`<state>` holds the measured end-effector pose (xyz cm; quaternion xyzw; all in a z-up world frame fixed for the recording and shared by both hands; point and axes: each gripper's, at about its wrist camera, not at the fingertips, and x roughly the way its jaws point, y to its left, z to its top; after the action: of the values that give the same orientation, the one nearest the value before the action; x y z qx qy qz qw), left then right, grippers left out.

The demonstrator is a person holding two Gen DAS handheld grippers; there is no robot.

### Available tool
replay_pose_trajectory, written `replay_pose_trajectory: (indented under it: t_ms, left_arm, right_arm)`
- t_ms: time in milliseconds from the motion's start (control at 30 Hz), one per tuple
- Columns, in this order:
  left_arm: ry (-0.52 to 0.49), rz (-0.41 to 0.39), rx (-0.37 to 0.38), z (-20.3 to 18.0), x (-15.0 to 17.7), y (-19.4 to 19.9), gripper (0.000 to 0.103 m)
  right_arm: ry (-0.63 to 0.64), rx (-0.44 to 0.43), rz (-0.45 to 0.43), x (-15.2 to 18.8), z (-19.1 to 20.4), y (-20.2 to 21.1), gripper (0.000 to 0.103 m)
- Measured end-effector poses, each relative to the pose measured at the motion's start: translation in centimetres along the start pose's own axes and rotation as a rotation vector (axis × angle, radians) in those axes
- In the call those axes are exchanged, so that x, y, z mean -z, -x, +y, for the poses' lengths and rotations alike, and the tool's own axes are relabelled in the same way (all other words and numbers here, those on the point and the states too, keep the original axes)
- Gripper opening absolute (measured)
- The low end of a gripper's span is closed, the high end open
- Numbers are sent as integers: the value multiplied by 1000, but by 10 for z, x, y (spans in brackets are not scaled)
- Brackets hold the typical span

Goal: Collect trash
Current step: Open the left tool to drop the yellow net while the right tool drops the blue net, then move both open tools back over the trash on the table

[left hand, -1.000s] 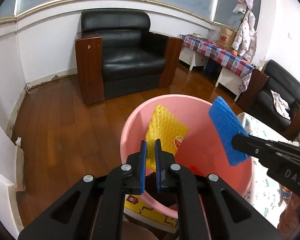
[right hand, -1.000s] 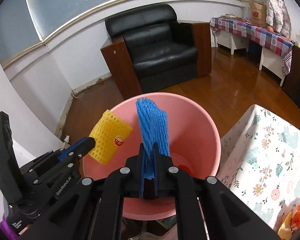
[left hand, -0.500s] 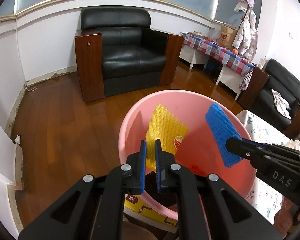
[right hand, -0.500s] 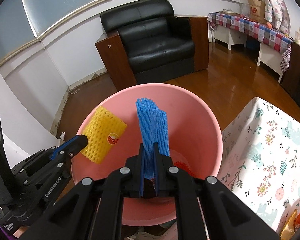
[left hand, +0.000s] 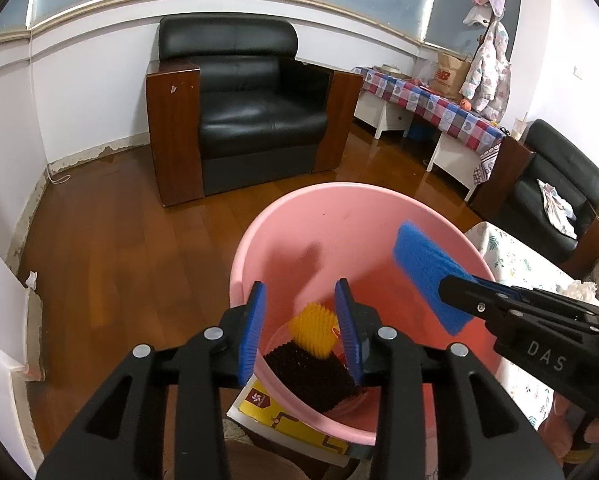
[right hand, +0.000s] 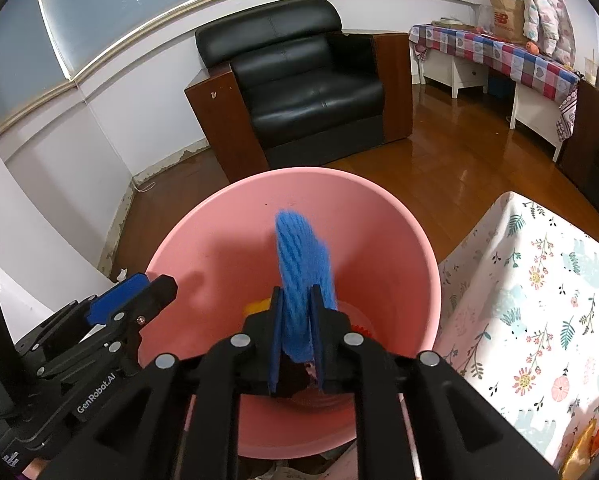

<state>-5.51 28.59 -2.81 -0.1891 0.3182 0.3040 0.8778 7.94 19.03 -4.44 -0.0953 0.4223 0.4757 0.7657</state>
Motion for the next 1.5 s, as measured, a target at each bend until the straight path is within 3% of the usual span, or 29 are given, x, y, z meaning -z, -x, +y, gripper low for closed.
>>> replay_pose_trajectory:
  t_ms: [67,133,833,1500]
  left_arm:
    - [0,0,-1,-1,0,1,36]
    - [-1,-1,0,0,-1,0,36]
    - [-66,-72,66,-33,-7,44,36]
    - [-245,-56,225,-132,13,66,36]
  right_arm:
    - [-1,1,0,0,0,0,21]
    - [-7,2,-15,0,-1,3,37]
    - [8,34,-131,23,-15,85,39]
    - [-104,184,-197,83,-80,178,40]
